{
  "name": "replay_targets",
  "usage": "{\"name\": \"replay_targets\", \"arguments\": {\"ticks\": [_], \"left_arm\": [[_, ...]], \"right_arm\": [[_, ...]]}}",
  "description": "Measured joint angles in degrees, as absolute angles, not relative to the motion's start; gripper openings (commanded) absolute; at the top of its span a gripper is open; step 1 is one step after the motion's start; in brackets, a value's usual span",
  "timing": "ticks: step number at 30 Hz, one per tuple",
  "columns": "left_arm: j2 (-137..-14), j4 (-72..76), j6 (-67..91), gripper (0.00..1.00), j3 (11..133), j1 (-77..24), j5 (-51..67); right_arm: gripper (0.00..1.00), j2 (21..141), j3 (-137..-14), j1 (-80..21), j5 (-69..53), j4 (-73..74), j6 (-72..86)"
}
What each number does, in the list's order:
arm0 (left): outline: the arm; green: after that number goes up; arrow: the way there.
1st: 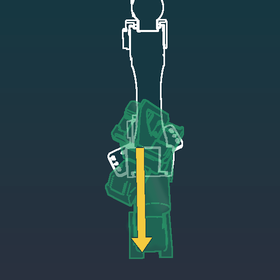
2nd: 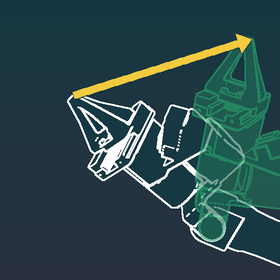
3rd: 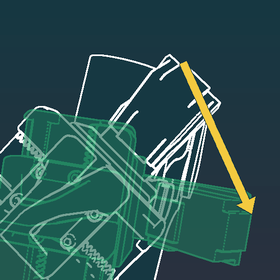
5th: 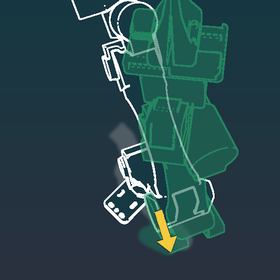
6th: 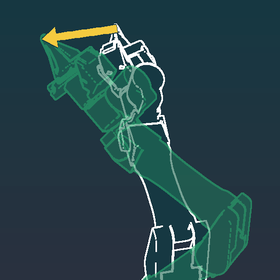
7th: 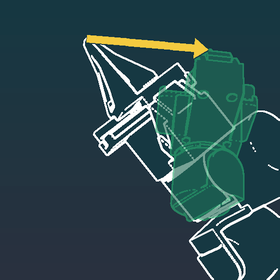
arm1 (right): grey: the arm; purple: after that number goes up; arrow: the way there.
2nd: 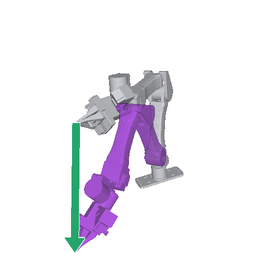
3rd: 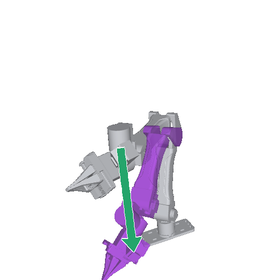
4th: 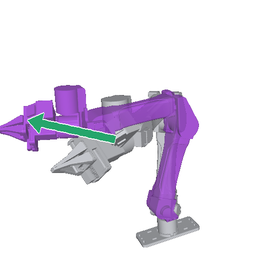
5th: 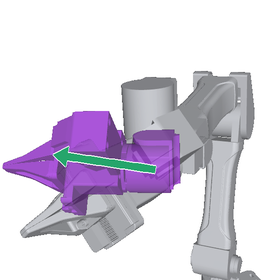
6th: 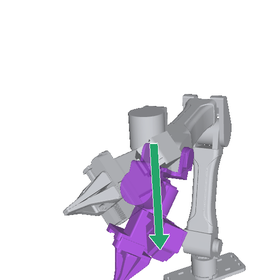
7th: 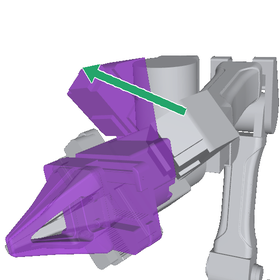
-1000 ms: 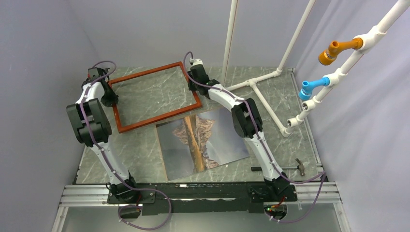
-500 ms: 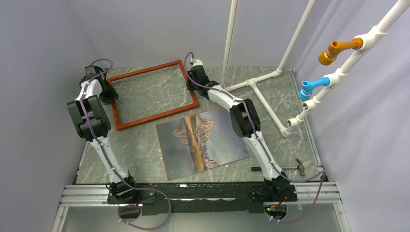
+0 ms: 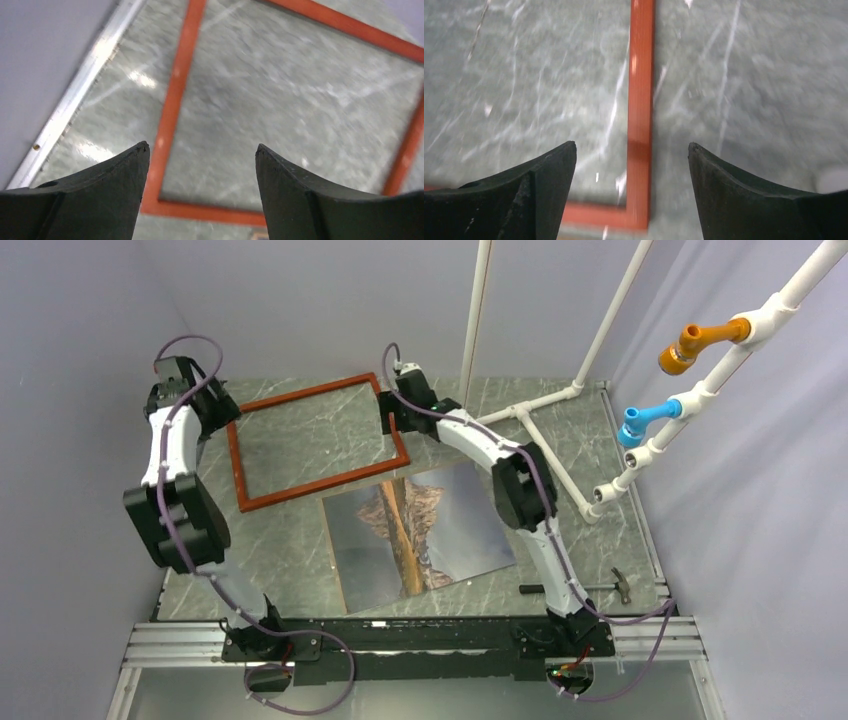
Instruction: Take the photo out of the frame
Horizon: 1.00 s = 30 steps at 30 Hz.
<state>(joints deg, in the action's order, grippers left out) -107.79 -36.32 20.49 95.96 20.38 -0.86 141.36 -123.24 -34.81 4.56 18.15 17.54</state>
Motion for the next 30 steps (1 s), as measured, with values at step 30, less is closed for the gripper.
{"name": "replay_targets", "arguments": {"ticks": [30], "left_arm": [[-53.2, -16.0, 26.2, 0.78, 29.2, -22.5, 28.1]], "right_arm": [[0.90, 55.2, -33.8, -28.6, 5.8, 29.1, 40.2]]}}
